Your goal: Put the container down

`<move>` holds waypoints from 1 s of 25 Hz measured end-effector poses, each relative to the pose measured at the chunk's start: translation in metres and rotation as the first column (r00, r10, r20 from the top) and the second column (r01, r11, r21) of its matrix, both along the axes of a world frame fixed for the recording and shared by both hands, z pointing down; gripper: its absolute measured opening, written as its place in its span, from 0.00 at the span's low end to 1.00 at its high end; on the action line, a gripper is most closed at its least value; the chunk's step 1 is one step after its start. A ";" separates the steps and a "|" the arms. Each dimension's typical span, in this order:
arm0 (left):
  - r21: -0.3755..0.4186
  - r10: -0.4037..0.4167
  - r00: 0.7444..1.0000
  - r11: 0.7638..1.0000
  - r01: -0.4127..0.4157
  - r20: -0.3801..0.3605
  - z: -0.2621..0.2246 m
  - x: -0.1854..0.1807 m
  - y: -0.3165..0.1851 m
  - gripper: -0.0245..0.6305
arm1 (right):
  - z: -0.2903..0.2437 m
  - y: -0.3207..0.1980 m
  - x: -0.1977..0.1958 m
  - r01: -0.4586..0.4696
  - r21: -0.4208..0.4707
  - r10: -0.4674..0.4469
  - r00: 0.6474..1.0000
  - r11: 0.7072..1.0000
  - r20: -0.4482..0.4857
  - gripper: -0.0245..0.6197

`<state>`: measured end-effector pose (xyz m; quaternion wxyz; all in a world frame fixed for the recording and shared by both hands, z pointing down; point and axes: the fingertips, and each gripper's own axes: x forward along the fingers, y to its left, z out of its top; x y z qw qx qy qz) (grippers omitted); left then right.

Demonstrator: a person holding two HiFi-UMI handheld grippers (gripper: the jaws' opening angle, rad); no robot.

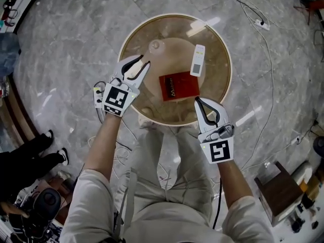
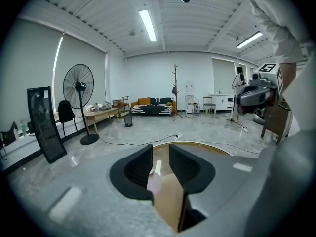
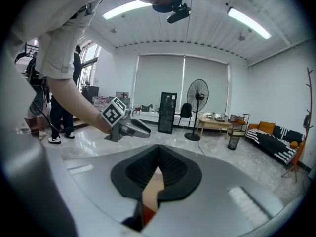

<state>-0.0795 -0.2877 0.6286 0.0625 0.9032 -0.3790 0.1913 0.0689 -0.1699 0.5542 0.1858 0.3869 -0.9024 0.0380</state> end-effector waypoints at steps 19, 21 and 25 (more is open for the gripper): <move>0.003 -0.012 0.997 1.000 0.013 -0.077 -0.232 -0.006 0.152 0.05 | -0.175 0.092 0.022 0.011 0.026 -0.009 0.997 1.000 -0.071 0.05; -0.004 -0.012 0.997 1.000 0.012 -0.078 -0.248 -0.008 0.168 0.05 | -0.190 0.102 0.026 0.008 0.034 -0.006 0.998 0.999 -0.066 0.05; -0.013 -0.028 0.997 1.000 0.027 -0.069 -0.271 -0.016 0.197 0.05 | -0.217 0.119 0.032 -0.010 0.039 0.012 0.998 0.999 -0.054 0.05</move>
